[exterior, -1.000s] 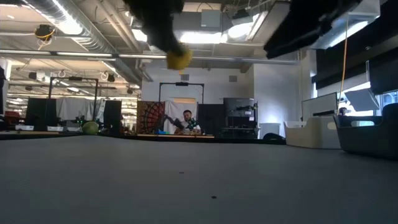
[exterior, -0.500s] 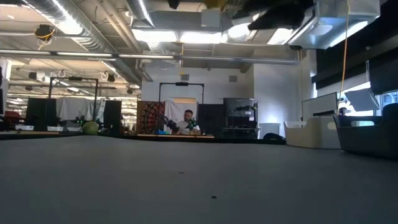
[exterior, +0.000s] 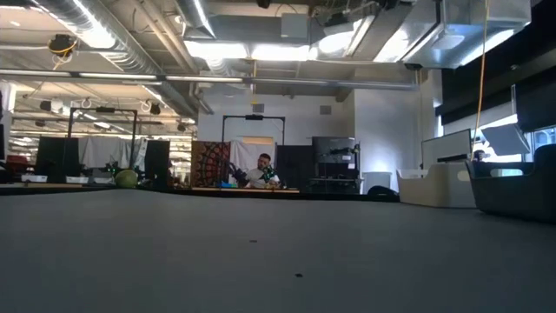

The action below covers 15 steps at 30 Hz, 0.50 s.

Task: Sort produce into baskets
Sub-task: Put the yellow lemon into the gray bin

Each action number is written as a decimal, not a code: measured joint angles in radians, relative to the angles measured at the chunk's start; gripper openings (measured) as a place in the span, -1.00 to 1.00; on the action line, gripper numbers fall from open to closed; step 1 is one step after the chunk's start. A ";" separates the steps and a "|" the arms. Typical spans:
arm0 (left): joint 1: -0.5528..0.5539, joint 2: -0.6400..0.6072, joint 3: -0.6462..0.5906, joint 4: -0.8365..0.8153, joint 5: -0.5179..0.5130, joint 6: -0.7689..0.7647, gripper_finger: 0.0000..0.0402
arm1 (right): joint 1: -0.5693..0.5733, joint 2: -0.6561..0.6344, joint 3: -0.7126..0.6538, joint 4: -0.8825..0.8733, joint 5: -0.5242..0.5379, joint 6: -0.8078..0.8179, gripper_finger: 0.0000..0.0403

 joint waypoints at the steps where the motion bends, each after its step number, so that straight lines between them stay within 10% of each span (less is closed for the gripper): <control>1: 0.000 0.006 0.000 0.017 0.000 0.000 -0.22 | 0.000 0.000 0.000 -0.001 0.001 -0.002 0.73; 15: -0.011 0.013 0.000 0.042 0.000 -0.002 -0.22 | 0.000 0.000 0.000 -0.032 0.012 -0.032 -0.37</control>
